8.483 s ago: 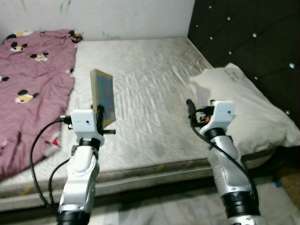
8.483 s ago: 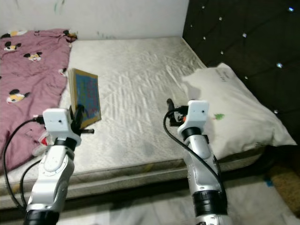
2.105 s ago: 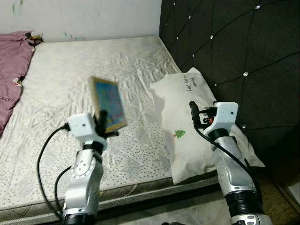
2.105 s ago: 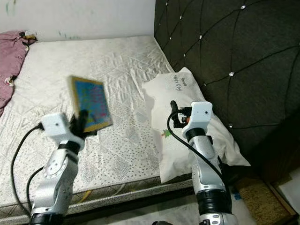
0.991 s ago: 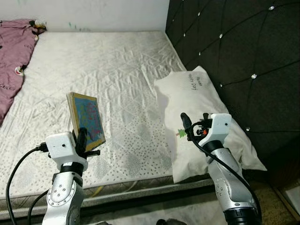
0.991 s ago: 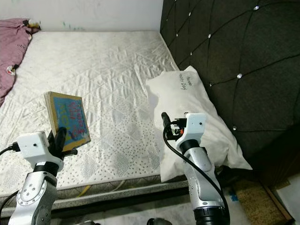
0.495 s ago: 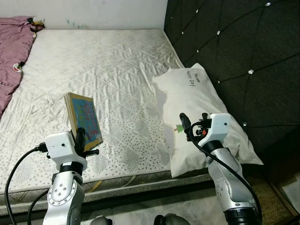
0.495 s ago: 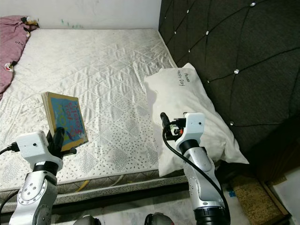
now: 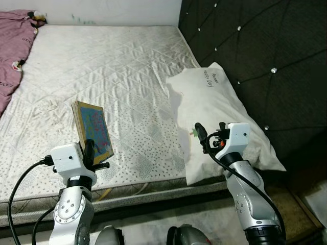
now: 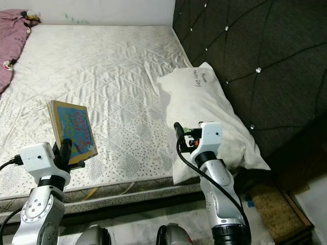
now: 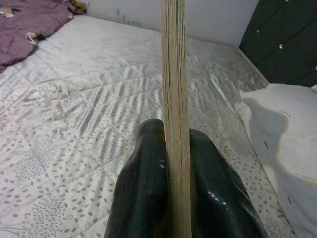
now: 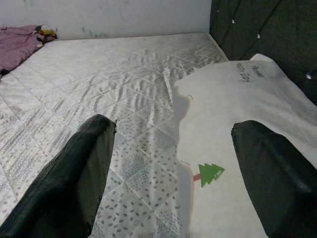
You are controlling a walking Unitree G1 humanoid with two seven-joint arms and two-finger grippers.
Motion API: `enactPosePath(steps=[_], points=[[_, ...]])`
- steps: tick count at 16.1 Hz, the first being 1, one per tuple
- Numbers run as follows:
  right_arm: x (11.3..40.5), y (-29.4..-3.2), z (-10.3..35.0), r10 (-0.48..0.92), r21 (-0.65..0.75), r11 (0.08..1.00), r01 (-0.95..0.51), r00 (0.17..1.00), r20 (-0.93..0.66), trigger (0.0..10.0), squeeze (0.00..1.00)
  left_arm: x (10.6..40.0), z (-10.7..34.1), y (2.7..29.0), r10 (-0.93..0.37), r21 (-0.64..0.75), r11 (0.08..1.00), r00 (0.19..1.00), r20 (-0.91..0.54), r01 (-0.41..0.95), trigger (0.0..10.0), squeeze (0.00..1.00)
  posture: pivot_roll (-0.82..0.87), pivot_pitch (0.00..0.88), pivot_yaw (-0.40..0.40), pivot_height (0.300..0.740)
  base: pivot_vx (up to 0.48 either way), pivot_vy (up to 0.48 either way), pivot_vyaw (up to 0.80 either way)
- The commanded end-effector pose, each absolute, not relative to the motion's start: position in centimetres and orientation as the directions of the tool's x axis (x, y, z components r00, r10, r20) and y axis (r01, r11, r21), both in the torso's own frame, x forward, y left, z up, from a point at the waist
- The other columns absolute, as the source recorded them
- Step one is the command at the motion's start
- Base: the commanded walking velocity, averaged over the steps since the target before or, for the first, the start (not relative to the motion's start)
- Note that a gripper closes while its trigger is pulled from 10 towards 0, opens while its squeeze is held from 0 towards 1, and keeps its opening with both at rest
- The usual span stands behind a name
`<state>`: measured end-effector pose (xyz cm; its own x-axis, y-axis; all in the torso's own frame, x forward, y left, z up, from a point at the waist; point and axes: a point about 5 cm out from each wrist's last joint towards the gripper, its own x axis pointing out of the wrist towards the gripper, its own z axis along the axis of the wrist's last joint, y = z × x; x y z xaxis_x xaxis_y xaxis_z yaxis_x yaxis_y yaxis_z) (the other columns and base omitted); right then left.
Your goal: Clean up the room
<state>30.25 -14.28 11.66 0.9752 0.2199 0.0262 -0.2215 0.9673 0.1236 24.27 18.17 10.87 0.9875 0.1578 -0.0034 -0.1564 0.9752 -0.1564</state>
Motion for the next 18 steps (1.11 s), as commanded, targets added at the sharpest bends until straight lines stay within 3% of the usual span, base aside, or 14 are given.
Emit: enactPosePath(steps=[1, 5, 14, 18], points=[[30.24, -14.38, 11.83, 0.23, 0.112, 0.966, -0.232, 0.973, 0.024, 10.0, 0.0, 24.58, 11.97, 17.83, 0.155, -0.159, 0.976, 0.987, 0.044, -0.146, 10.0, 0.0, -0.03, 0.15, -0.068, 0.656, 0.0, 0.0, 0.0], [30.42, -14.36, 11.87, 0.234, 0.11, 0.966, -0.236, 0.972, 0.027, 10.0, 0.0, 24.75, 12.03, 17.78, 0.157, -0.161, 0.976, 0.986, 0.047, -0.148, 10.0, 0.0, -0.03, 0.146, -0.068, 0.609, 0.0, 0.0, 0.0], [30.96, -14.33, 12.09, 0.248, 0.092, 0.964, -0.25, 0.968, 0.034, 10.0, 0.0, 24.98, 12.59, 17.88, 0.15, -0.162, 0.978, 0.985, 0.09, -0.134, 10.0, 0.0, -0.02, 0.126, -0.071, 0.609, 0.0, 0.0, 0.0], [31.06, -14.27, 12.11, 0.253, 0.085, 0.963, -0.255, 0.967, 0.036, 10.0, 0.0, 25.05, 12.68, 17.72, 0.141, -0.168, 0.978, 0.985, 0.1, -0.123, 10.0, 0.0, -0.03, 0.127, -0.07, 0.609, 0.278, 0.0, 0.0]])
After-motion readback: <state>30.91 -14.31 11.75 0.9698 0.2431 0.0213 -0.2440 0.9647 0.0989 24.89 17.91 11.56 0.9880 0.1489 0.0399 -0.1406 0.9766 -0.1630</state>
